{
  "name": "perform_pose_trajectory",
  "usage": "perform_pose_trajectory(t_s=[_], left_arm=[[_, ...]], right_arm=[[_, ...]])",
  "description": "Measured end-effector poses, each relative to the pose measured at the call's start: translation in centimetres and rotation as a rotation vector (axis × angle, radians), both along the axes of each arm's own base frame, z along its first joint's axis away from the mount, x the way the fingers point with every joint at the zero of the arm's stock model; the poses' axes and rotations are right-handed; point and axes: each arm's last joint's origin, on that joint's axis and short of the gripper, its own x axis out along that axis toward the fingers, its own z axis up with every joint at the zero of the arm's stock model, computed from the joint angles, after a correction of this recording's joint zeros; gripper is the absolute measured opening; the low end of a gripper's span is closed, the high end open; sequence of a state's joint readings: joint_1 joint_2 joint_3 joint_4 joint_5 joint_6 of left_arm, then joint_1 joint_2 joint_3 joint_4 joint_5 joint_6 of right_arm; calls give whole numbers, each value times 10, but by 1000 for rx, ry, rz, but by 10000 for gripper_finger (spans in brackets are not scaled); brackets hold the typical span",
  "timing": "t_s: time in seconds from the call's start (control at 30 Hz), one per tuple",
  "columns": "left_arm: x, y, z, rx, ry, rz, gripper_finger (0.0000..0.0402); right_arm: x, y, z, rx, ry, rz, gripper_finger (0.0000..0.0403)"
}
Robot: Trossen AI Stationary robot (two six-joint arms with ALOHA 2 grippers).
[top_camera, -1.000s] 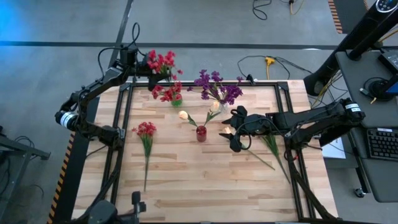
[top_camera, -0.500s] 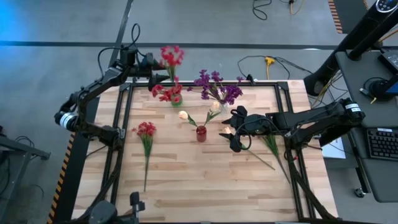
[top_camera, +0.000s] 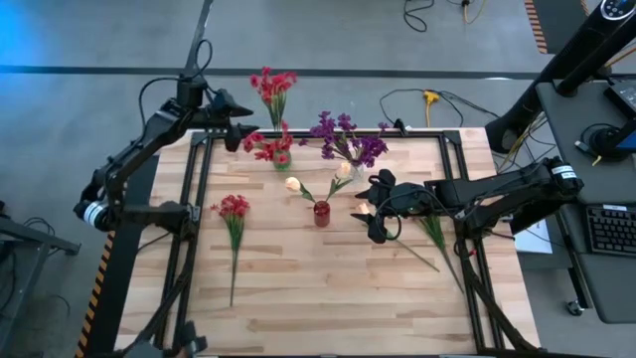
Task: Sort flowers into vase by color
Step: Put the yellow tulip into the red vase
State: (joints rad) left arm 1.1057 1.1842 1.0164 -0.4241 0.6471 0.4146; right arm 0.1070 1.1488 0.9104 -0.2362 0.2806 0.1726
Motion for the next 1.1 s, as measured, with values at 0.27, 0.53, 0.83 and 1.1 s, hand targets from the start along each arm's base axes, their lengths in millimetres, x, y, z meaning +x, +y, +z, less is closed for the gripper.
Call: perform_pose_trajectory(t_s=[0.27, 0.53, 0.83, 1.1], left_arm=[[-12, -29, 14, -135, -43, 113, 257], [-11, -74, 33, -132, -123, 66, 257], [6, -121, 45, -101, -145, 2, 257], [26, -157, 44, -40, -95, 27, 257]], right_arm=[[-1, 1, -1, 1, 11, 3, 251], [-11, 1, -7, 108, 91, -73, 251], [-29, 10, -22, 269, 282, -221, 251], [-46, 19, -33, 381, 422, -363, 251]])
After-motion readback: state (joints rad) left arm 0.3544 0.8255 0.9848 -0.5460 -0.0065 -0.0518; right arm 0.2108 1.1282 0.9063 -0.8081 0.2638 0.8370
